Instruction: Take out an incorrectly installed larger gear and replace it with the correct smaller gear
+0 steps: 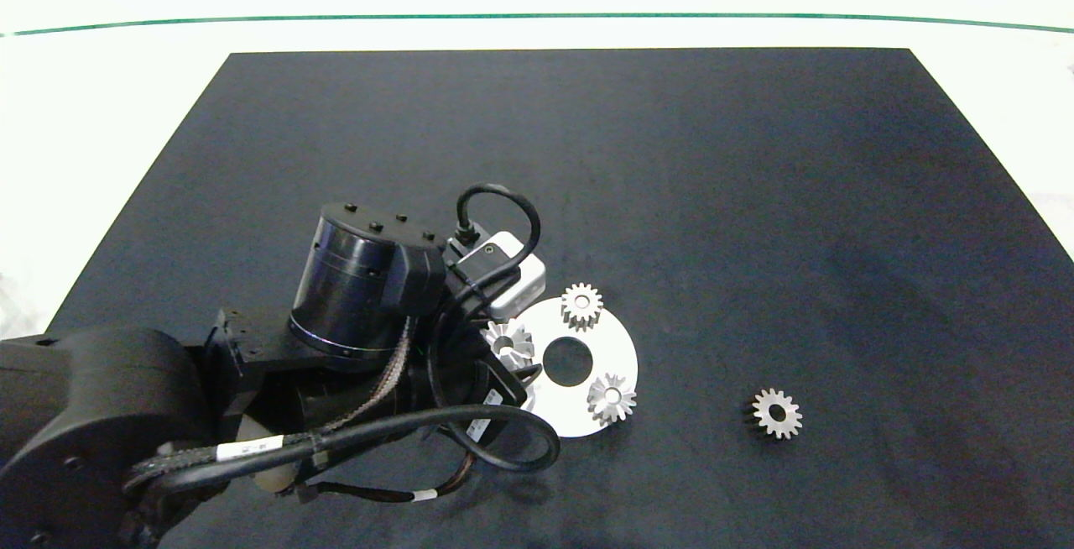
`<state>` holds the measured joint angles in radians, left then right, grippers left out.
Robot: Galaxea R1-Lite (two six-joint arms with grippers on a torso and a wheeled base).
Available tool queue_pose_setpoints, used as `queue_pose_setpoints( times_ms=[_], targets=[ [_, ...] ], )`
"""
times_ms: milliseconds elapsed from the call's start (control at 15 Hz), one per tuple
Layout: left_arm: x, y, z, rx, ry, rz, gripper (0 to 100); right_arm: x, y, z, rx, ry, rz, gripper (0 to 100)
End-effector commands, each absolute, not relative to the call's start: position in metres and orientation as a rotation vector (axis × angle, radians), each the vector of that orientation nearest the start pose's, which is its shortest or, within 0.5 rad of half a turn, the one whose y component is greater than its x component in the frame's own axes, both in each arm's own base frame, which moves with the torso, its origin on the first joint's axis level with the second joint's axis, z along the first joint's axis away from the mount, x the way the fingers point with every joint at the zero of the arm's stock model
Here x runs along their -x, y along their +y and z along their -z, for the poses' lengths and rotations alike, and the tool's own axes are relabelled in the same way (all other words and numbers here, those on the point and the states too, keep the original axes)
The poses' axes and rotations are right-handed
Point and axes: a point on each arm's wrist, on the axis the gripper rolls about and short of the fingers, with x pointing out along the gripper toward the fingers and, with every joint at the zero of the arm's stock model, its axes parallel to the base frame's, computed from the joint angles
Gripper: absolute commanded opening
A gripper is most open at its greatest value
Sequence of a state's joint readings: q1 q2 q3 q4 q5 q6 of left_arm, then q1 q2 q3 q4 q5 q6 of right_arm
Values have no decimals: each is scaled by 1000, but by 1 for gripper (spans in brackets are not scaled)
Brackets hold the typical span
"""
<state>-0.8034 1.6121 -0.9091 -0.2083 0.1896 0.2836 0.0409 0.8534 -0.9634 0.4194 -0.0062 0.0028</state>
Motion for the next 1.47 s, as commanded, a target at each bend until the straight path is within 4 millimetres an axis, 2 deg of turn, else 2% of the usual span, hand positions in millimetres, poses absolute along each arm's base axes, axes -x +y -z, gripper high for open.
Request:
queue_pose_setpoints(
  times_ms=[67, 200, 400, 533, 867, 1467],
  targets=[
    [-190, -186, -224, -478, 296, 644, 25, -65, 3, -289, 5, 311, -33, 100],
    [-193, -173, -231, -460, 290, 597, 25, -65, 3, -289, 5, 311, -33, 100],
    [-210, -148, -233, -432, 307, 483, 25, -65, 2, -289, 5, 310, -30, 100],
    [-224, -130, -230, -411, 337, 407, 25, -65, 2, -288, 5, 311, -30, 100],
    [-245, -97, -220, -374, 400, 297, 25, -66, 2, -287, 3, 321, -30, 100],
    [-267, -72, -201, -318, 483, 234, 25, -67, 2, -286, -4, 327, -25, 100]
  ],
)
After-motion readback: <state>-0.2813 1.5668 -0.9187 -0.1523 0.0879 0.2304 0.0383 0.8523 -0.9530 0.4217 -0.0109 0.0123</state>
